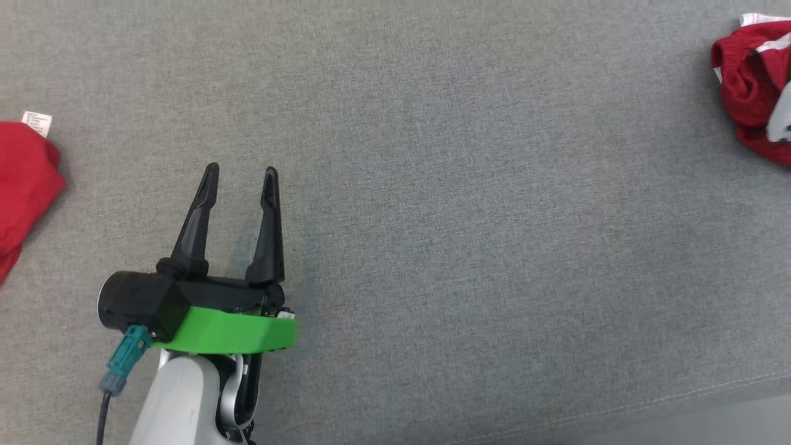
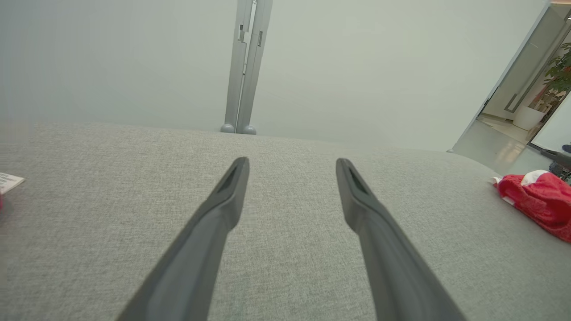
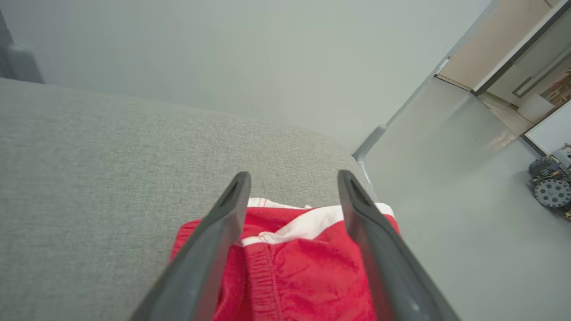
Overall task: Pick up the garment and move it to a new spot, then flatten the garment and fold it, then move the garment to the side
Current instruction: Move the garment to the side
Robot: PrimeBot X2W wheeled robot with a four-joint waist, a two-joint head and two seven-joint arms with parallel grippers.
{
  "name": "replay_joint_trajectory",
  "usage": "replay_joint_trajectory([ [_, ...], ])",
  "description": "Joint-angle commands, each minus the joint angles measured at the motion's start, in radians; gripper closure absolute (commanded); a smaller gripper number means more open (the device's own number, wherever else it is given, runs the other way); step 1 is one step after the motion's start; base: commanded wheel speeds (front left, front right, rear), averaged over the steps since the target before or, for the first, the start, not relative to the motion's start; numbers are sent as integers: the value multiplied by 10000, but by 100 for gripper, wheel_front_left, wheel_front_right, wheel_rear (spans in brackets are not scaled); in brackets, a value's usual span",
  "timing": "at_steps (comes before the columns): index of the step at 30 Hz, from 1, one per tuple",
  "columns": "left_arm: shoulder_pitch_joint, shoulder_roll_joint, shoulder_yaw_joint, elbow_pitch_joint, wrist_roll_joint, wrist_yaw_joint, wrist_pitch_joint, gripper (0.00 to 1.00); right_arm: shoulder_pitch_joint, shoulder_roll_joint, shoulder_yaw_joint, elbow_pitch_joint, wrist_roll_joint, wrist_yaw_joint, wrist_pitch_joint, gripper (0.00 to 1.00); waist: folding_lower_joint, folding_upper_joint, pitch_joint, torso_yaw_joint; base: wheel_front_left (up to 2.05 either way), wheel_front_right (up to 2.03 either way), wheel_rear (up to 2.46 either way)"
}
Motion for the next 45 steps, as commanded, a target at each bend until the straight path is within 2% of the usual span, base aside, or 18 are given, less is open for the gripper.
replay_joint_trajectory([
  [1,10,20,148,80,-144,71,-2,0,249,216,289,-226,219,-17,-79,0,-1,0,-493,-41,0,0,0],
  [5,99,10,441,394,-404,146,-2,0,714,740,1203,-1048,908,-17,-73,0,-1,0,-1111,80,0,0,0],
  [11,444,4,858,1074,-936,282,-2,0,2171,1130,2284,-2634,2441,-17,-75,0,-1,0,-2200,507,0,0,0],
  [14,813,4,999,1471,-1149,396,-2,0,3261,1439,2337,-3611,3221,-17,-75,0,-1,0,-2741,772,0,0,0],
  [20,1399,4,1109,1874,-1183,521,-2,0,4972,1999,2092,-5103,3646,-16,-77,0,-1,0,-3343,1138,0,0,0],
  [34,2046,5,1045,1785,-828,744,-2,0,8736,3607,836,-7896,2679,-16,-77,0,-1,0,-3916,1802,0,0,0],
  [45,2084,6,931,1908,-662,782,-2,0,9375,3836,1017,-8492,2486,-14,-77,0,-1,0,-3919,1638,0,0,0],
])
